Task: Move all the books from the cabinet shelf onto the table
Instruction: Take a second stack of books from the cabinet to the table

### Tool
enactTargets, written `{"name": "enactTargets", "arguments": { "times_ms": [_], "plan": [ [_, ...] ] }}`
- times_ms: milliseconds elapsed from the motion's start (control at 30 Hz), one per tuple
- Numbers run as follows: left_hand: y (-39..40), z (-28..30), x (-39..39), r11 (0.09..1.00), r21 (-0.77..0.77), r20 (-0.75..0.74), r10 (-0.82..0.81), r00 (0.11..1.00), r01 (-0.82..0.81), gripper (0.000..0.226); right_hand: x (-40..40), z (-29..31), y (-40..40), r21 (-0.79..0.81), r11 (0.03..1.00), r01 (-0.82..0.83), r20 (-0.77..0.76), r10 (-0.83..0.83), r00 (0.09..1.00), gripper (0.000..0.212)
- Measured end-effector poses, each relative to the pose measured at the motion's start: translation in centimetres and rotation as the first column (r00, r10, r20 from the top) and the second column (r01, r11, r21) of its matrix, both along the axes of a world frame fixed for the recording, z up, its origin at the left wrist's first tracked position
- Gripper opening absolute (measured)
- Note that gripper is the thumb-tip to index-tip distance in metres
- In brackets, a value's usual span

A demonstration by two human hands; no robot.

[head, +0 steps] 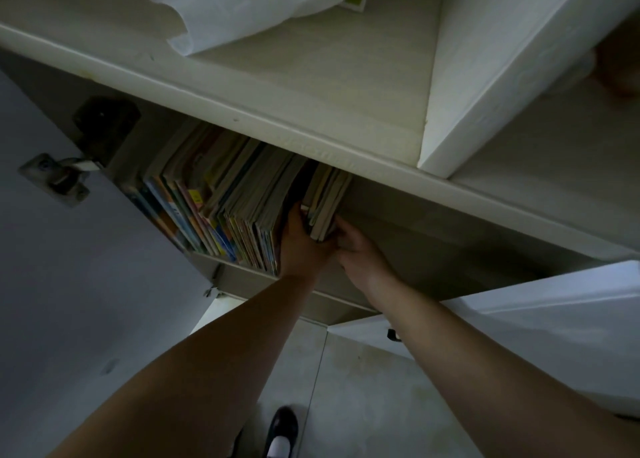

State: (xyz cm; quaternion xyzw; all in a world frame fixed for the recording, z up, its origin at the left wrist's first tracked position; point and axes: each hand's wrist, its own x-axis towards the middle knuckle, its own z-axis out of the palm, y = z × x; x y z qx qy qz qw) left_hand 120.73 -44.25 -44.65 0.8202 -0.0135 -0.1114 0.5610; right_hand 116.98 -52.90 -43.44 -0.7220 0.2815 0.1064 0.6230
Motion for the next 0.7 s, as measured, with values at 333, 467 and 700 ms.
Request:
{"name": "enactTargets", "arguments": {
  "times_ms": [333,467,700],
  "plan": [
    [0.1,0.6,-0.3,0.997,-0.022,-0.048,0.077,0.996,-0.078,0.056,-0.2,1.3,1.2,0.060,0.998,-0.014,0.010,0.013,1.000,0.076],
    [0.9,1.2,-1.8,0.982,-0.134,-0.107,0.119,0.987,-0.132,0.059,-1.6,2.6,1.6,0.075,0.995,-0.067,0.006,0.066,0.998,0.070],
    [5.0,2.8,-6.0,0.970,-0.237,-0.219,0.003,0.976,-0.056,0.060,-6.7,4.3,2.2,0.005,0.993,-0.115,-0.022,0.115,0.993,0.061]
  ]
}}
